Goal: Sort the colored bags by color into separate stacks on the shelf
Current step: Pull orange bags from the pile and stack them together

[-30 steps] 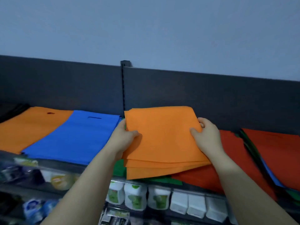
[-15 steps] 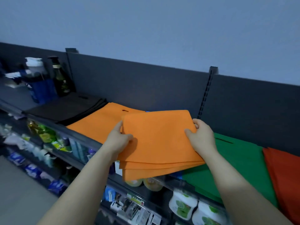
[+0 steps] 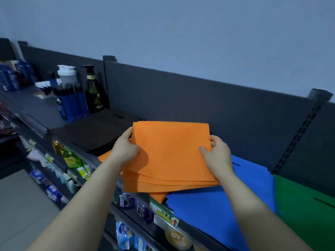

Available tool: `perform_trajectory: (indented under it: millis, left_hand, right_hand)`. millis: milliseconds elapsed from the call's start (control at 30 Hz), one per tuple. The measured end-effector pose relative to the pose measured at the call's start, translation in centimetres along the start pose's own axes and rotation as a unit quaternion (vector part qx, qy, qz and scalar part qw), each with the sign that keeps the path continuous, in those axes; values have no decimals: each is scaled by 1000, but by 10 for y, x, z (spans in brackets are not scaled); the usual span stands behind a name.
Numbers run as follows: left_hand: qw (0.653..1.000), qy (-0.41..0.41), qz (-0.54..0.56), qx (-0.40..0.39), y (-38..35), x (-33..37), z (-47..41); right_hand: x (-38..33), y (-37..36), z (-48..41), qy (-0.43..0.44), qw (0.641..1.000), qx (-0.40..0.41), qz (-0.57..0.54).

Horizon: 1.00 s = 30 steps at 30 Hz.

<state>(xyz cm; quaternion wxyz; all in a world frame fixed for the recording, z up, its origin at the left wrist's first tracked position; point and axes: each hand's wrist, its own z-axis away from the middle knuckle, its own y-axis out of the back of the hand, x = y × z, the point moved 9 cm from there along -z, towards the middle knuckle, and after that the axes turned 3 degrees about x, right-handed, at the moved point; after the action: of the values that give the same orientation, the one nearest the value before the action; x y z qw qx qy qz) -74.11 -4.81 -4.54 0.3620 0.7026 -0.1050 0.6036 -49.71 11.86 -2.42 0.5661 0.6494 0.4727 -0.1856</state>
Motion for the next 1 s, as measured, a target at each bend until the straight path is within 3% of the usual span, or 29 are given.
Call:
perform_trajectory:
  millis: [233, 433, 533, 800, 1000]
  left_hand:
    - [994, -22, -108, -24, 15, -27, -74]
    - [972, -27, -223, -74, 19, -59, -114]
    - [961, -64, -253, -89, 22, -61, -122]
    - [945, -204, -221, -125, -9, -14, -96]
    - [910, -312, -202, -182, -71, 37, -34]
  right_hand:
    - [-5, -56, 4, -52, 997, -26, 57]
    - [7, -97, 24, -132, 971, -64, 189]
    - [5, -105, 31, -130, 951, -83, 268]
    - [-10, -52, 51, -122, 939, 45, 318]
    - [8, 21, 87, -154, 911, 93, 372]
